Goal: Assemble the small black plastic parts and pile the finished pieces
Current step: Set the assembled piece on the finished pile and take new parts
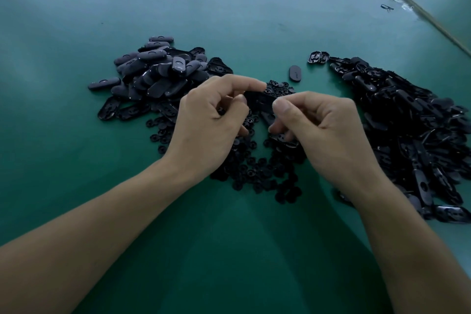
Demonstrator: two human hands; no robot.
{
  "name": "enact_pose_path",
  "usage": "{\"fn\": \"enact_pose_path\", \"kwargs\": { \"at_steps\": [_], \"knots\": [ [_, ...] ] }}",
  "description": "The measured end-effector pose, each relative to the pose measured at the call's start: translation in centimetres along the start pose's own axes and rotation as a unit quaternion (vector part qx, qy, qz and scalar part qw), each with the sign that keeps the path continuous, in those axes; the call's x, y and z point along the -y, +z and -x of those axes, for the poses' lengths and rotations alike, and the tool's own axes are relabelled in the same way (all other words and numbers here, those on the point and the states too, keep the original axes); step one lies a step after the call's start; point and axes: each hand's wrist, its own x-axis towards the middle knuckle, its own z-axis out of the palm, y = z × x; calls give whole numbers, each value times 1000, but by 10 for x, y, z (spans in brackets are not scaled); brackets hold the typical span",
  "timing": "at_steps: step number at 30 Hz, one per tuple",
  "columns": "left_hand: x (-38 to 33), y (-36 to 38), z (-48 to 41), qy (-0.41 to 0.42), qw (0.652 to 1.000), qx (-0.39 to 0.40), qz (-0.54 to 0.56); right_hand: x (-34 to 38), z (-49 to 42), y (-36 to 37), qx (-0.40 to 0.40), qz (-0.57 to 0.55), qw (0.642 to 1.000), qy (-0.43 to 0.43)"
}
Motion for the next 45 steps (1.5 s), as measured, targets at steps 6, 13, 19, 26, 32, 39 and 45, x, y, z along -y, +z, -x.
{"fn": "enact_pose_path", "kwargs": {
  "at_steps": [6, 13, 19, 26, 32, 39, 45],
  "knots": [
    [-1, 1, 1, 22, 1000, 9, 16, 0, -1, 3, 11, -114, 993, 20],
    [-4, 5, 2, -33, 996, 14, 83, -2, -3, -1, -1, -151, 988, 2],
    [-2, 3, 3, -33, 996, 33, 77, -6, -2, -5, -73, 66, 995, -30],
    [-2, 3, 2, -55, 991, 24, 117, -22, -2, -17, -56, 335, 940, 36],
    [-2, 4, 1, -60, 990, 18, 124, -19, -1, -13, -68, 292, 953, 45],
    [-1, 3, 2, -53, 991, 22, 119, -18, -1, -14, -91, 268, 958, 46],
    [1, 2, 1, -54, 991, 16, 121, -17, -1, -13, -83, 275, 957, 52]
  ]
}}
